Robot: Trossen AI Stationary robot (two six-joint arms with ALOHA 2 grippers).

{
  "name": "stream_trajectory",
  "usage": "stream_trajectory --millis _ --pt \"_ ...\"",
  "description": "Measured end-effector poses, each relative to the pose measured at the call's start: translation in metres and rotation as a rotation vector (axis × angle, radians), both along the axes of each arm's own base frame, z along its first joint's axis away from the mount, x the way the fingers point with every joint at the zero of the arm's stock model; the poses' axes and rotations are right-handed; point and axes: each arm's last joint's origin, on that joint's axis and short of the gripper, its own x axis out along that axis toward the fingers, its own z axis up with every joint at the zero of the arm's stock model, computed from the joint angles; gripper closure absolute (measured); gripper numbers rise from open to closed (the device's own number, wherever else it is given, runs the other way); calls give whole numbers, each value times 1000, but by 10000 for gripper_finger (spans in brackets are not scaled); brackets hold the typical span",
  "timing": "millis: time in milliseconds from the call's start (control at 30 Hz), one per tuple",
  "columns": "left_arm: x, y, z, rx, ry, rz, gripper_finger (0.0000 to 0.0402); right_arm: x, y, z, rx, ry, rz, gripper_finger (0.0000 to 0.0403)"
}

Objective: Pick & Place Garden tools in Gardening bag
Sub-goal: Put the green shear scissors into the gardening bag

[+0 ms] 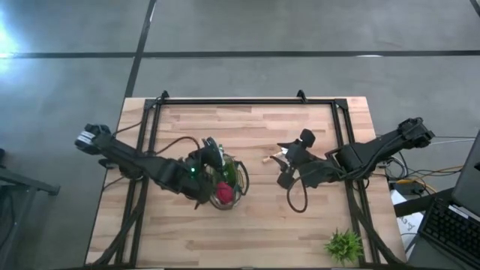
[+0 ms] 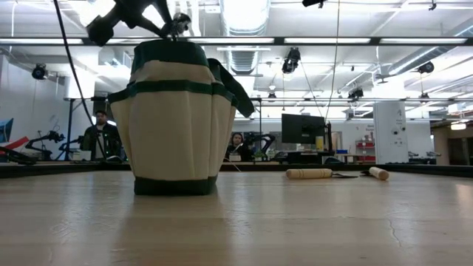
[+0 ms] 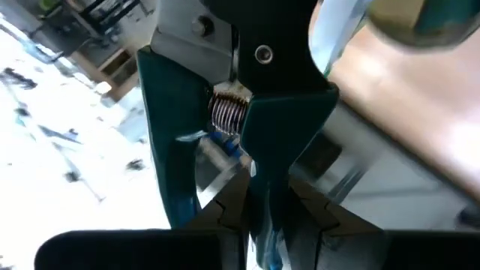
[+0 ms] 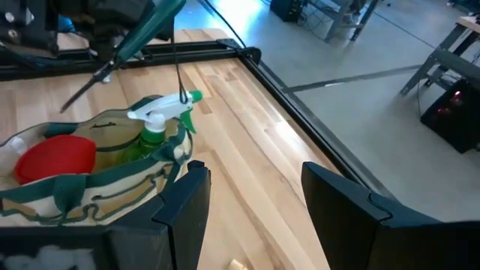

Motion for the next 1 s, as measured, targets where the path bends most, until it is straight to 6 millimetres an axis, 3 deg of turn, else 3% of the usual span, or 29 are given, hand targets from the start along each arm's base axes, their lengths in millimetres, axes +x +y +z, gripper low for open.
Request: stream_trajectory --millis 167,567,1000 --pt "7 -4 -7 193 48 22 349 3 -5 -1 11 -10 -9 200" --pt "8 -4 -8 203 19 38 349 7 -8 -7 56 -43 70 200" --pt "8 -4 -7 212 -37 65 349 21 -10 4 123 -259 468 200"
